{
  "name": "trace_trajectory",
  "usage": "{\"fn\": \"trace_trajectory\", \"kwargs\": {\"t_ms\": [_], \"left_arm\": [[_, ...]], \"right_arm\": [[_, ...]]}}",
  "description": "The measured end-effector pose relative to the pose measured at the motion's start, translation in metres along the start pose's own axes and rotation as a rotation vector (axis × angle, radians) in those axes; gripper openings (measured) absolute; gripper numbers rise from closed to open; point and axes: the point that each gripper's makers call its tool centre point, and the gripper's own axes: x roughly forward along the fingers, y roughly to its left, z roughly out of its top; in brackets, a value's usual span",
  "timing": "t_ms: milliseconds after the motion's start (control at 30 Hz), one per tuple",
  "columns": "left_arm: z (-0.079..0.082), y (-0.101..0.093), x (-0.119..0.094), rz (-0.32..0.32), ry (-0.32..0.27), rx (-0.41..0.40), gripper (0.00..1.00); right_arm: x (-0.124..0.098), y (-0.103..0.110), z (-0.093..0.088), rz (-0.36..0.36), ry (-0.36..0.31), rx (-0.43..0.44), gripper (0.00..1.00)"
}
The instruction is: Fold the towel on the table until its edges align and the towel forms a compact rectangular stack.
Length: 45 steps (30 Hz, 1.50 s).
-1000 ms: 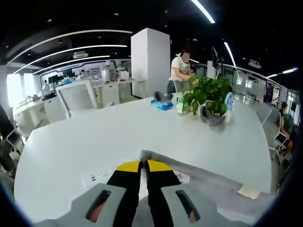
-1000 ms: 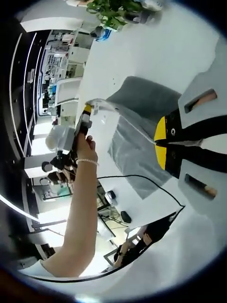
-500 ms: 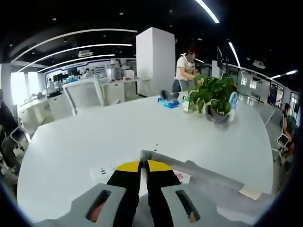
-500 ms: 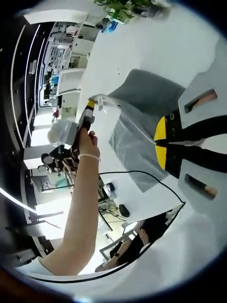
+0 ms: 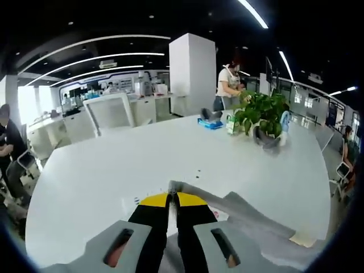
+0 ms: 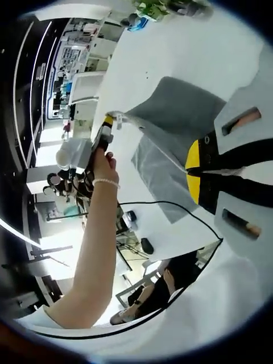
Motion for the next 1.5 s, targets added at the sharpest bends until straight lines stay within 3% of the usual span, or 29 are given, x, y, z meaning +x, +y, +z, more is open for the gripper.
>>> {"fn": "trace_trajectory", "kwargs": {"t_ms": [1500], "left_arm": [[-0.026,0.058,-0.037,0.063,0.011,-0.031,0.04]], "right_arm": [[0.034,0.047,0.02,0.095,0.018,-0.082,0.0]]}}
